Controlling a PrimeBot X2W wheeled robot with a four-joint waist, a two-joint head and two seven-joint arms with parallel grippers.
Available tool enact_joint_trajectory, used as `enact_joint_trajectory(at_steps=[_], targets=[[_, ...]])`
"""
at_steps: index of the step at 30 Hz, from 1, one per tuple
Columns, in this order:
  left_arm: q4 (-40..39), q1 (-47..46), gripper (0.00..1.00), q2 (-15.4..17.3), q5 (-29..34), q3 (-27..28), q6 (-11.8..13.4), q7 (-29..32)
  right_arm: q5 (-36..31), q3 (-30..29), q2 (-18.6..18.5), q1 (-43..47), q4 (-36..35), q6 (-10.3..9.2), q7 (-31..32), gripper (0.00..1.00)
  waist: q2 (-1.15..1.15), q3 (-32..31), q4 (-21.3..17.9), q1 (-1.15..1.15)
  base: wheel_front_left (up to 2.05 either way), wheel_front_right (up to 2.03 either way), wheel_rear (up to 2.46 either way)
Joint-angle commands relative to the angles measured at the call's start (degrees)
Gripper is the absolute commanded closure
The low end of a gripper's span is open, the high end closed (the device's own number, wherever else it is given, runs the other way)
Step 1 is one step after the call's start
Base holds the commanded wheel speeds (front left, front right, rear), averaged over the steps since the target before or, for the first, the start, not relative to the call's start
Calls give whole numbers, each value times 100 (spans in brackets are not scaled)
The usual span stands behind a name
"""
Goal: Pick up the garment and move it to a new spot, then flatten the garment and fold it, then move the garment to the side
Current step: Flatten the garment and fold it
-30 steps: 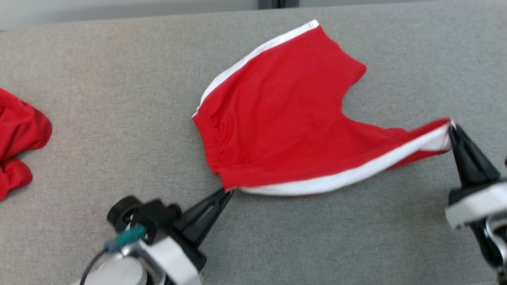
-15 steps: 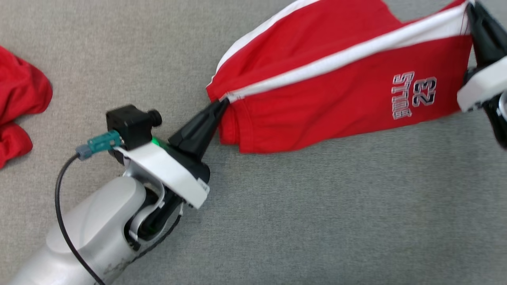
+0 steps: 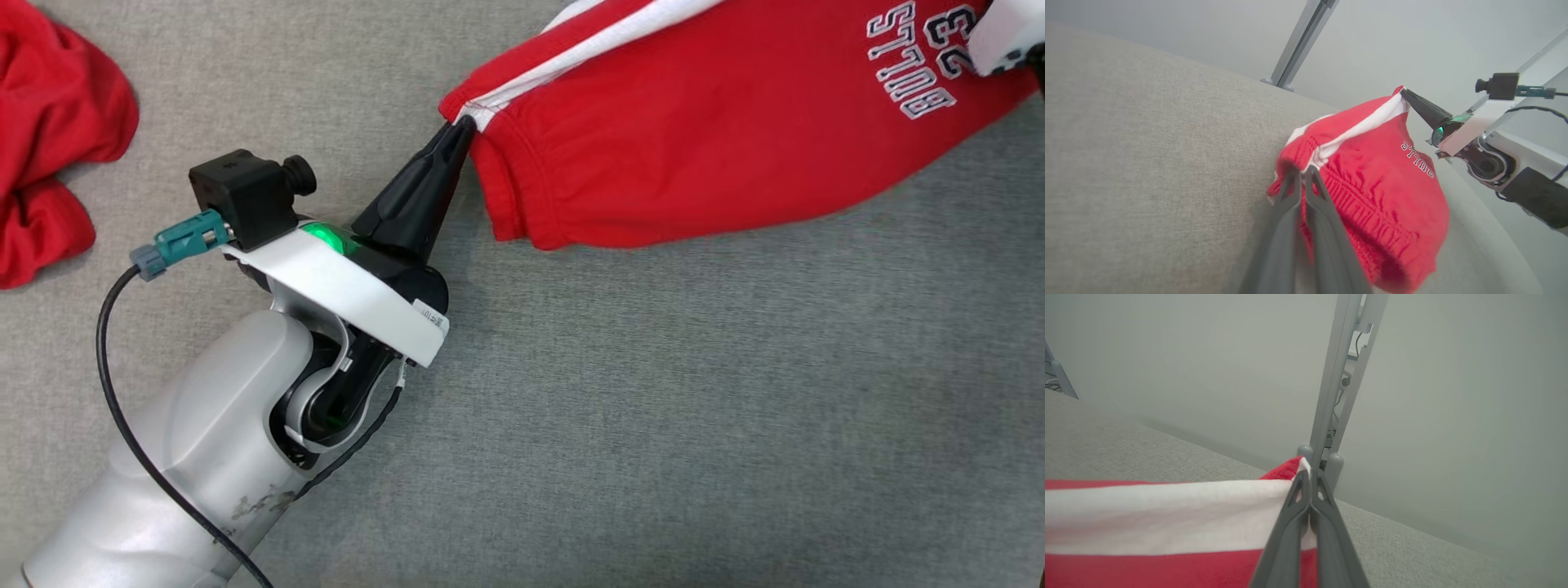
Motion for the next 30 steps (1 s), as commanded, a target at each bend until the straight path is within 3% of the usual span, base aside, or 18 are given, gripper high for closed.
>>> enact_joint_trajectory(at_steps=[1, 12, 18, 19, 21, 22, 23, 24, 25, 26, 27, 30], targets=[[28, -100, 100, -5, 42, 26, 25, -32, 33, 53, -14, -77, 110, 0, -49, 100, 0, 65, 81, 0, 0, 0, 0], [346, -496, 100, -268, 193, -68, -16, 13, 268, 616, 43, -718, 919, 0, -136, 100, 0, 308, 281, 0, 0, 0, 0], [545, -655, 100, -400, 290, -117, -14, -3, 312, 687, 2, -878, 902, 0, -138, 100, 0, 404, 350, 0, 0, 0, 0], [569, -672, 100, -418, 290, -128, -6, 2, 312, 677, -2, -871, 884, 0, -138, 96, 0, 411, 354, 0, 0, 0, 0], [612, -660, 100, -462, 267, -158, -2, 33, 287, 653, -27, -855, 852, 0, -138, 62, 0, 413, 365, 0, 0, 0, 0], [637, -646, 100, -481, 246, -163, 8, 45, 269, 643, -31, -839, 835, 0, -139, 52, 0, 409, 368, 0, 0, 0, 0], [669, -637, 95, -486, 251, -171, 43, 52, 238, 627, -42, -821, 813, 0, -138, 24, 0, 400, 368, 0, 0, 0, 0], [687, -642, 80, -481, 284, -185, 67, 56, 227, 608, -47, -781, 789, 0, -137, 2, 0, 388, 362, 0, 0, 0, 0], [710, -618, 53, -489, 276, -174, 107, 51, 217, 589, -46, -742, 763, 0, -135, 0, 0, 369, 350, 0, 0, 0, 0], [716, -610, 9, -482, 309, -172, 149, 37, 203, 563, -53, -712, 733, 0, -135, 0, 0, 351, 338, 0, 0, 0, 0], [717, -605, 0, -476, 340, -162, 200, 14, 188, 543, -57, -672, 701, 0, -135, 0, 0, 326, 321, 0, 0, 0, 0], [686, -544, 0, -429, 430, -105, 361, -55, 114, 433, -33, -537, 477, 0, -134, 0, 0, 228, 255, 0, 0, 0, 0]])
